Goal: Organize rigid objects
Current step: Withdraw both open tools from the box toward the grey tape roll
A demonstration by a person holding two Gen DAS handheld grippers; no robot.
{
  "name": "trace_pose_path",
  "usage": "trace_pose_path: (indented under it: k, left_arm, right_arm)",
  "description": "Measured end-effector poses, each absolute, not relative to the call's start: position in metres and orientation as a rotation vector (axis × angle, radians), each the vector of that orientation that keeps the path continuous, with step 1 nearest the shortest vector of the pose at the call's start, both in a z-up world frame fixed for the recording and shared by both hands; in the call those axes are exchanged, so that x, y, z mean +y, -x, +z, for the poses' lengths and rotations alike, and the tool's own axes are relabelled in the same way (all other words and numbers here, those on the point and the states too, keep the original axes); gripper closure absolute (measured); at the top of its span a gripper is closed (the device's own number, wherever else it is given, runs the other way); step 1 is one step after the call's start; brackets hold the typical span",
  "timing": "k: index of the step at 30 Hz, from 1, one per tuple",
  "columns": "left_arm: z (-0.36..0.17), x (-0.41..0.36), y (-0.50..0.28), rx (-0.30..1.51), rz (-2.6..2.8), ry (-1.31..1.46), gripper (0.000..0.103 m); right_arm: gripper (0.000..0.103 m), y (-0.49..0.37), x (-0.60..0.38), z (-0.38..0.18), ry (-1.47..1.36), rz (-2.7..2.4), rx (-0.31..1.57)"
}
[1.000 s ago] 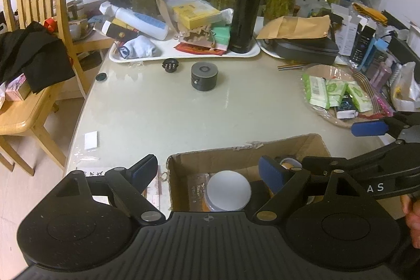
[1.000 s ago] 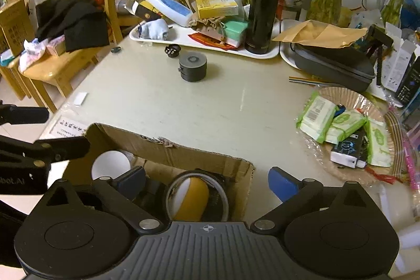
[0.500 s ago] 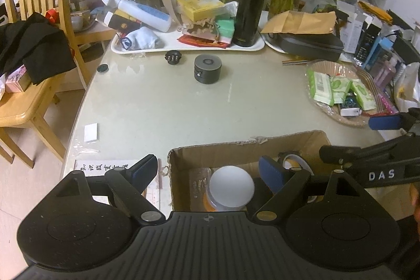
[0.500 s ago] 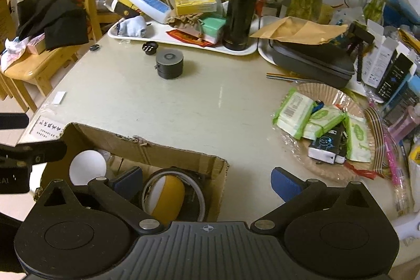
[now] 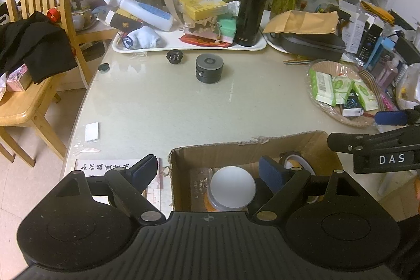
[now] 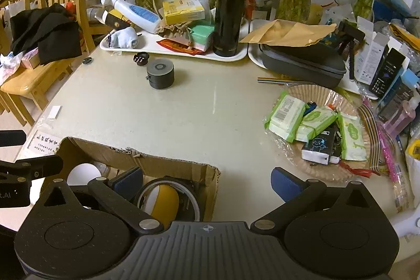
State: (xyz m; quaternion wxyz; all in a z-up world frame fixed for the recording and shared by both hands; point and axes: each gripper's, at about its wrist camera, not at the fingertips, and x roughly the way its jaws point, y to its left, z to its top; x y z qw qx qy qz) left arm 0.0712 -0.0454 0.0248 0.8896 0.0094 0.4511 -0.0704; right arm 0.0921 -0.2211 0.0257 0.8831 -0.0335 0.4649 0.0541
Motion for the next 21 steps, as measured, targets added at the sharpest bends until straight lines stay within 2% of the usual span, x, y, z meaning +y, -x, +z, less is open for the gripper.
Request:
trace_pose_path:
  k: [21]
  left_arm:
    - [0.029,-0.045,-0.091,0.929,-0.175,-0.037,0.018]
  right_arm:
    - [0.0,-0.117,-0.234,0.028,0.052,0.05,0.933]
